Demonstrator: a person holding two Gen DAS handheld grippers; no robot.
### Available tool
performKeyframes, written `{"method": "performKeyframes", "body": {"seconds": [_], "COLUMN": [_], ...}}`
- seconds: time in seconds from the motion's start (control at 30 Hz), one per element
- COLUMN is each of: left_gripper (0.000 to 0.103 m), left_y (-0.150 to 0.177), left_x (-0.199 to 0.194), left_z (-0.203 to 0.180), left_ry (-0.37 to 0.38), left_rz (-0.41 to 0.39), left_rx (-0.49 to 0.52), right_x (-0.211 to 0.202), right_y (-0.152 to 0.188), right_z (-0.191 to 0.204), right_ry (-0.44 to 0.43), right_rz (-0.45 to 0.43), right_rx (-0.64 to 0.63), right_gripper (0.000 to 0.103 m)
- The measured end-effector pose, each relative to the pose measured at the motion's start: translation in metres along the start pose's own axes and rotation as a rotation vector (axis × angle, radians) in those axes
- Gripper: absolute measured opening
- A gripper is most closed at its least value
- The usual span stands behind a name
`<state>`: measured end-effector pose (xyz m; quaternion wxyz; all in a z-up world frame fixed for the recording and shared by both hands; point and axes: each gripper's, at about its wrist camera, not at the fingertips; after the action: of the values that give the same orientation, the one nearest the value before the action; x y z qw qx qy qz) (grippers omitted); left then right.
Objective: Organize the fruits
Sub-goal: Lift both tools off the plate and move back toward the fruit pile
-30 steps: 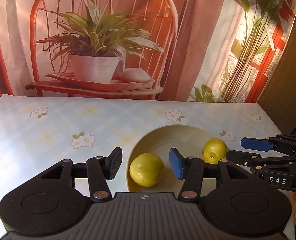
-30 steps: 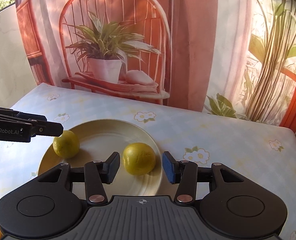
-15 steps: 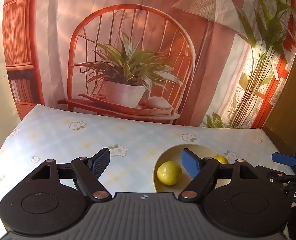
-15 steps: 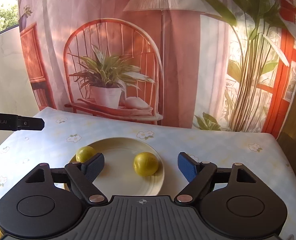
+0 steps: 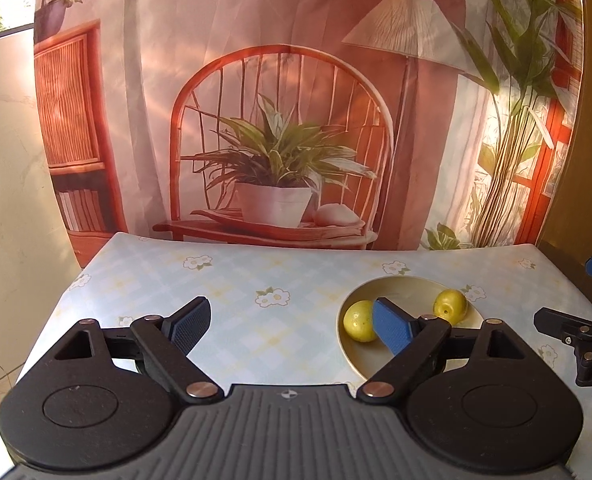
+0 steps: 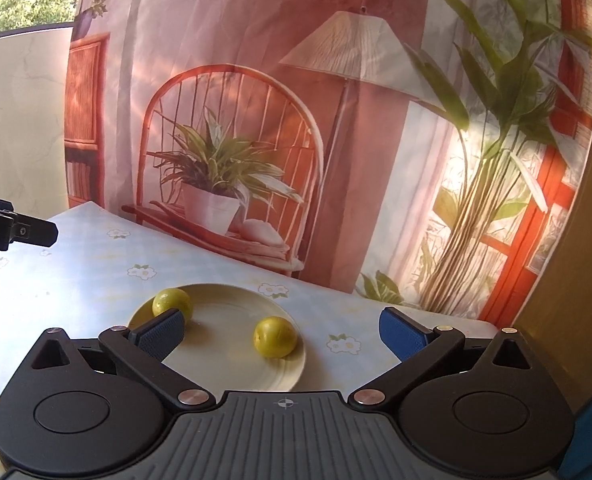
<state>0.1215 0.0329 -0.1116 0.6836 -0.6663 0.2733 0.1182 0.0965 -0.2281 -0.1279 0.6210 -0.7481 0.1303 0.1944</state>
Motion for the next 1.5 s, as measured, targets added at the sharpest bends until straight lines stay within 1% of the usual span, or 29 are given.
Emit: {"method": "performKeyframes", "body": {"seconds": [0.07, 0.17, 0.33, 0.4, 0.53, 0.6, 0.67, 0.73, 0.83, 0.93, 1.0, 1.13, 1.33, 1.43, 1.5], "left_gripper": [0.09, 0.09, 0.09, 0.09, 0.09, 0.09, 0.09, 0.09, 0.09, 0.089, 0.089, 0.085, 0.084, 0.084, 0.084], "left_y": [0.005, 0.013, 0.026, 0.032, 0.041, 0.045, 0.048, 0.05, 0.054, 0.056, 0.056, 0.057, 0.056, 0.055, 0.054], "left_x": [-0.007, -0.014, -0.025, -0.03, -0.037, -0.037, -0.037, -0.036, -0.034, -0.032, -0.029, -0.023, -0.017, -0.012, -0.008], "left_z": [0.0, 0.0, 0.002, 0.001, 0.005, 0.007, 0.01, 0.012, 0.01, 0.003, -0.002, -0.018, -0.04, -0.051, -0.059], "left_ry": [0.001, -0.011, -0.016, -0.006, 0.035, 0.03, 0.031, 0.048, 0.064, 0.083, 0.102, 0.129, 0.155, 0.151, 0.143], "left_rz": [0.011, 0.027, 0.056, 0.064, 0.102, 0.12, 0.136, 0.152, 0.173, 0.188, 0.197, 0.209, 0.203, 0.208, 0.213], "left_rx": [0.008, 0.01, 0.027, 0.038, 0.011, 0.002, -0.021, -0.055, -0.086, -0.081, -0.079, -0.066, -0.051, -0.037, -0.027], "right_x": [-0.001, -0.004, -0.006, -0.008, -0.012, -0.015, -0.017, -0.02, -0.025, -0.032, -0.035, -0.042, -0.052, -0.056, -0.056], "right_y": [0.002, 0.009, 0.021, 0.027, 0.04, 0.045, 0.048, 0.052, 0.059, 0.066, 0.071, 0.081, 0.097, 0.102, 0.105], "right_z": [0.002, 0.005, 0.001, -0.002, -0.005, -0.005, -0.005, -0.005, -0.001, -0.001, -0.005, -0.018, -0.038, -0.046, -0.052], "right_ry": [-0.03, -0.051, -0.064, -0.065, -0.088, -0.093, -0.089, -0.086, -0.077, -0.079, -0.093, -0.099, -0.135, -0.147, -0.154], "right_rz": [0.027, 0.05, 0.135, 0.152, 0.187, 0.194, 0.2, 0.203, 0.216, 0.222, 0.229, 0.239, 0.237, 0.23, 0.238], "right_rx": [0.009, 0.033, 0.129, 0.164, 0.221, 0.232, 0.236, 0.232, 0.192, 0.162, 0.162, 0.177, 0.182, 0.179, 0.177], "right_gripper": [0.103, 0.103, 0.103, 0.103, 0.103, 0.103, 0.103, 0.103, 0.098, 0.095, 0.09, 0.09, 0.087, 0.087, 0.083]}}
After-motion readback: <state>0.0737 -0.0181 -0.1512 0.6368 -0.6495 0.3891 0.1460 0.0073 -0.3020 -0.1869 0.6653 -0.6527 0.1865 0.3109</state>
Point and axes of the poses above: each gripper's, at about its wrist camera, not at the fingertips, and x roughly the way its jaws point, z to its left, y to its underside, and after that the axes turned 5 degrees about y, right-handed
